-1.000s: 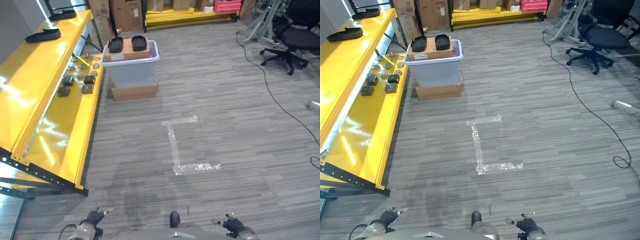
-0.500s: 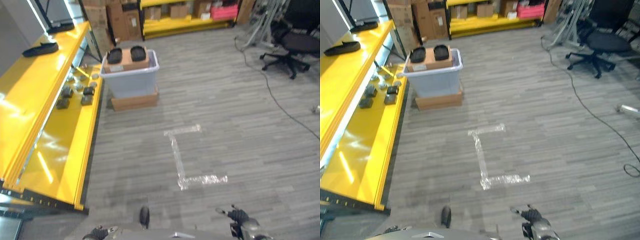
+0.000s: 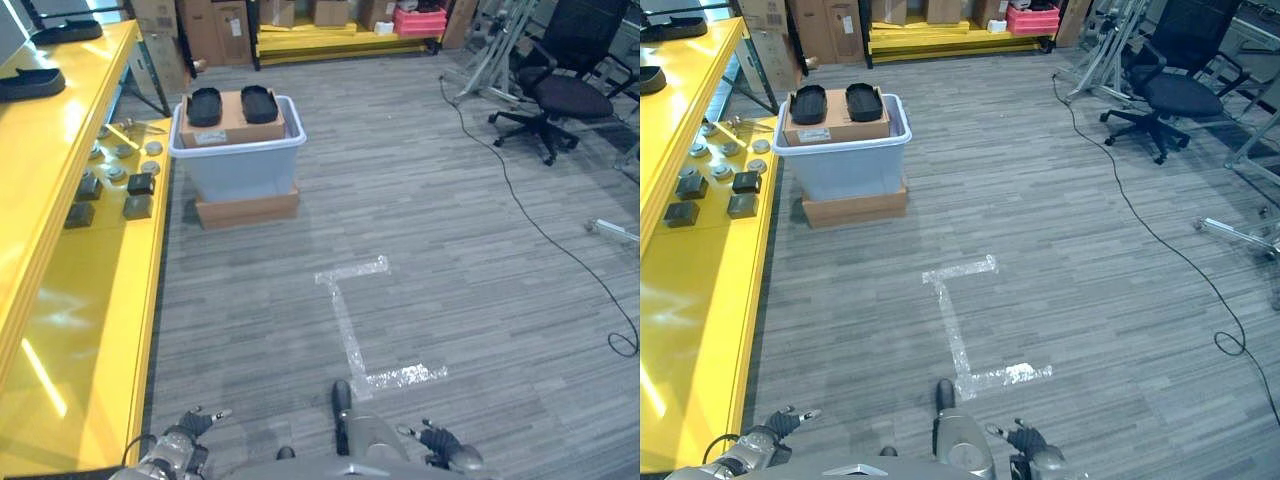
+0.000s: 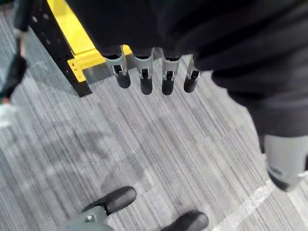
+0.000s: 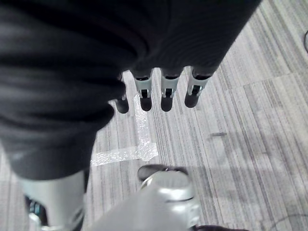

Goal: Move parts from the plastic box to the shelf.

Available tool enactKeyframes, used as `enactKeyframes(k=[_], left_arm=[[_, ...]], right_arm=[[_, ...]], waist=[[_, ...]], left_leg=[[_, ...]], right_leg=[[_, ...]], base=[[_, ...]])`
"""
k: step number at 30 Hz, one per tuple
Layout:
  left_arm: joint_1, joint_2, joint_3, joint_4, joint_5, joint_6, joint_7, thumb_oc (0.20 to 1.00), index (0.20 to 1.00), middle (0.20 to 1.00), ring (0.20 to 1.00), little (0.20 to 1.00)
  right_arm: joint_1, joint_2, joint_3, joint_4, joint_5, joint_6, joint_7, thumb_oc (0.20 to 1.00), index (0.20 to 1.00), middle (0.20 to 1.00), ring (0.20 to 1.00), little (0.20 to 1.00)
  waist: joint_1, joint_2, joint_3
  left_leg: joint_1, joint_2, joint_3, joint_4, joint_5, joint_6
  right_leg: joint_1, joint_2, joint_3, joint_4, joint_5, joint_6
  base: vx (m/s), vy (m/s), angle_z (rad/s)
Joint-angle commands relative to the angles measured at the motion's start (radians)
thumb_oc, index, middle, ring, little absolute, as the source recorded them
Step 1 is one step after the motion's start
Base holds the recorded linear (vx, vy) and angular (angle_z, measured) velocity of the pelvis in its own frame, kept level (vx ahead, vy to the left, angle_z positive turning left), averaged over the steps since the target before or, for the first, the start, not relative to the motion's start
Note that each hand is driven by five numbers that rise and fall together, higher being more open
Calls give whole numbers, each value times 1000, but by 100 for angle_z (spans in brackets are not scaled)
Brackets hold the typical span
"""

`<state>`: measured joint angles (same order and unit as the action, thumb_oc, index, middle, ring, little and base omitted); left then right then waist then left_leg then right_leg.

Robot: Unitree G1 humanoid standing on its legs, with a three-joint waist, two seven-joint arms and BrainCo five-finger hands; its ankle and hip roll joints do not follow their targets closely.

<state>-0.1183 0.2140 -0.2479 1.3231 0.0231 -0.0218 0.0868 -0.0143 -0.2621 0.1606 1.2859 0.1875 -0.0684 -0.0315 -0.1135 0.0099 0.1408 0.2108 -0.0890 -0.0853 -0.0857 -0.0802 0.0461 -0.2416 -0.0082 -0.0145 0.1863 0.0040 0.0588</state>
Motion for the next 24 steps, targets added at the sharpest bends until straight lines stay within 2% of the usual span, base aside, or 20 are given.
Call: enactKeyframes(k=[1, 2, 4, 6, 7, 8, 9, 10, 12, 13, 14, 15, 16, 18, 20, 21, 22, 23, 24], left_arm=[[-3, -11, 2, 16, 5, -15, 7, 1000, 1000, 1000, 1000, 1000], [-1, -16, 3, 19, 4, -13, 4, 1000, 1000, 1000, 1000, 1000], [-2, -27, 1, 12, -19, -10, -2, 1000, 1000, 1000, 1000, 1000], [-1, -28, -4, 6, -21, -10, -4, 1000, 1000, 1000, 1000, 1000], [14, -26, -4, 3, -22, -10, 0, 1000, 1000, 1000, 1000, 1000], [14, -27, -5, 2, -22, -10, 0, 1000, 1000, 1000, 1000, 1000], [52, -36, -6, 12, -11, -12, -3, 1000, 1000, 1000, 1000, 1000], [52, -37, -6, 12, -11, -12, -2, 1000, 1000, 1000, 1000, 1000], [72, -42, -9, 39, -9, -9, -2, 1000, 1000, 1000, 1000, 1000], [72, -42, -9, 39, -9, -9, -2, 1000, 1000, 1000, 1000, 1000], [86, -33, 6, 78, 8, -1, -12, 1000, 1000, 1000, 1000, 1000], [93, -29, 8, 98, 30, 1, -17, 1000, 1000, 1000, 1000, 1000], [104, -15, 15, 105, 52, 3, -19, 1000, 1000, 1000, 1000, 1000], [89, 8, 31, 93, 46, 7, -13, 1000, 1000, 1000, 1000, 1000], [73, 24, 34, 89, 39, 10, -12, 1000, 1000, 1000, 1000, 1000], [61, 31, 32, 81, 36, 10, -8, 1000, 1000, 1000, 1000, 1000], [45, 40, 36, 73, 30, 8, -2, 1000, 1000, 1000, 1000, 1000], [27, 48, 43, 61, 20, 5, 6, 1000, 1000, 1000, 1000, 1000], [13, 50, 49, 49, 3, 0, 14, 1000, 1000, 1000, 1000, 1000]], right_arm=[[-14, -70, 4, 37, -7, -11, 8, 1000, 1000, 1000, 1000, 1000], [-9, -79, 1, 40, -8, -10, 7, 1000, 1000, 1000, 1000, 1000], [-18, -102, -13, 36, 18, -6, 12, 1000, 1000, 1000, 1000, 1000], [-21, -112, -18, 35, 27, -6, 15, 1000, 1000, 1000, 1000, 1000], [-39, -149, -42, 26, 49, -7, 9, 1000, 1000, 1000, 1000, 1000], [-38, -149, -42, 26, 49, -7, 9, 1000, 1000, 1000, 1000, 1000], [-59, -186, -61, -5, 85, -23, 7, 1000, 1000, 1000, 1000, 1000], [-58, -187, -61, -5, 85, -23, 7, 1000, 1000, 1000, 1000, 1000], [-89, -200, -58, -13, 90, -31, 0, 1000, 1000, 1000, 1000, 1000], [-89, -200, -58, -13, 90, -31, 0, 1000, 1000, 1000, 1000, 1000], [-127, -200, -31, -19, 63, -31, 14, 1000, 1000, 1000, 1000, 1000], [-121, -191, -15, -43, 47, -35, 32, 1000, 1000, 1000, 1000, 1000], [-107, -165, -7, -83, 58, -43, 57, 1000, 1000, 1000, 1000, 1000], [-104, -137, 9, -101, 65, -42, 67, 1000, 1000, 1000, 1000, 1000], [-91, -121, 6, -93, 67, -37, 67, 1000, 1000, 1000, 1000, 1000], [-87, -110, 2, -85, 72, -34, 65, 1000, 1000, 1000, 1000, 1000], [-80, -100, 0, -75, 75, -30, 68, 1000, 1000, 1000, 1000, 1000], [-68, -97, -2, -59, 70, -25, 75, 1000, 1000, 1000, 1000, 1000], [-53, -93, -1, -36, 60, -21, 77, 1000, 1000, 1000, 1000, 1000]], waist=[[4, 18, -36], [9, 18, -36], [24, -3, -15], [32, -11, -5], [66, -35, 13], [68, -35, 16], [111, 5, 16], [112, 3, 19], [150, 13, 16], [150, 13, 16], [163, 14, -8], [166, 3, -24], [167, -4, -39], [158, -2, -17], [140, 15, 3], [133, 24, 7], [128, 31, 2], [121, 31, 1], [112, 20, 2]], left_leg=[[-8, 84, -26, 181, -18, -75], [-34, 85, -21, 240, 23, -90], [-138, 47, -43, 462, 96, -105], [-176, 39, -36, 514, 107, -108], [-314, 55, 72, 441, 79, -97], [-310, 55, 74, 442, 75, -96], [-364, 23, 69, 156, 123, -77], [-352, 20, 69, 144, 127, -76], [-382, -10, -24, 73, 168, -77], [-381, -10, -24, 72, 168, -77], [-352, -10, -37, 113, 157, -67], [-343, -15, -30, 134, 141, -54], [-303, -22, -18, 146, 110, -28], [-251, -25, -13, 149, 86, 2], [-210, -12, -34, 149, 70, 10], [-190, -3, -37, 143, 58, 12], [-168, 8, -41, 126, 48, 9], [-143, 11, -51, 110, 39, 2], [-118, 5, -70, 99, 26, -6]], right_leg=[[133, 12, 23, -85, 18, 12], [160, 13, 12, -101, 11, 3], [209, -3, 12, -127, 12, -19], [236, -11, 9, -143, 9, -24], [306, -52, -16, -194, -3, -18], [312, -52, -15, -197, -3, -18], [367, -25, -12, -245, -23, -3], [375, -28, -12, -247, -25, -3], [418, -15, 21, -255, -53, 4], [419, -15, 21, -255, -53, 4], [437, -17, 39, -235, -87, 12], [445, -33, 30, -210, -105, 22], [407, -55, 33, -46, -87, 47], [314, -69, 59, 167, 27, 68], [235, -54, 77, 300, 42, 64], [204, -67, 60, 293, 22, 55], [170, -77, 37, 234, 4, 46], [159, -82, 13, 152, -12, 41], [138, -79, -3, 38, 0, 47]], base=[[220, -137, 43], [306, -213, 37], [261, -221, 34], [293, -181, 9], [340, -160, 17], [756, -149, 32], [431, 14, 36], [562, 7, -9], [299, -9, -47], [401, 37, -55], [410, 71, -100], [661, 152, -96], [519, 160, -92], [348, 149, -12], [258, 73, -1], [345, 31, 28], [376, -20, 44], [406, -90, 34], [457, -146, 25]])
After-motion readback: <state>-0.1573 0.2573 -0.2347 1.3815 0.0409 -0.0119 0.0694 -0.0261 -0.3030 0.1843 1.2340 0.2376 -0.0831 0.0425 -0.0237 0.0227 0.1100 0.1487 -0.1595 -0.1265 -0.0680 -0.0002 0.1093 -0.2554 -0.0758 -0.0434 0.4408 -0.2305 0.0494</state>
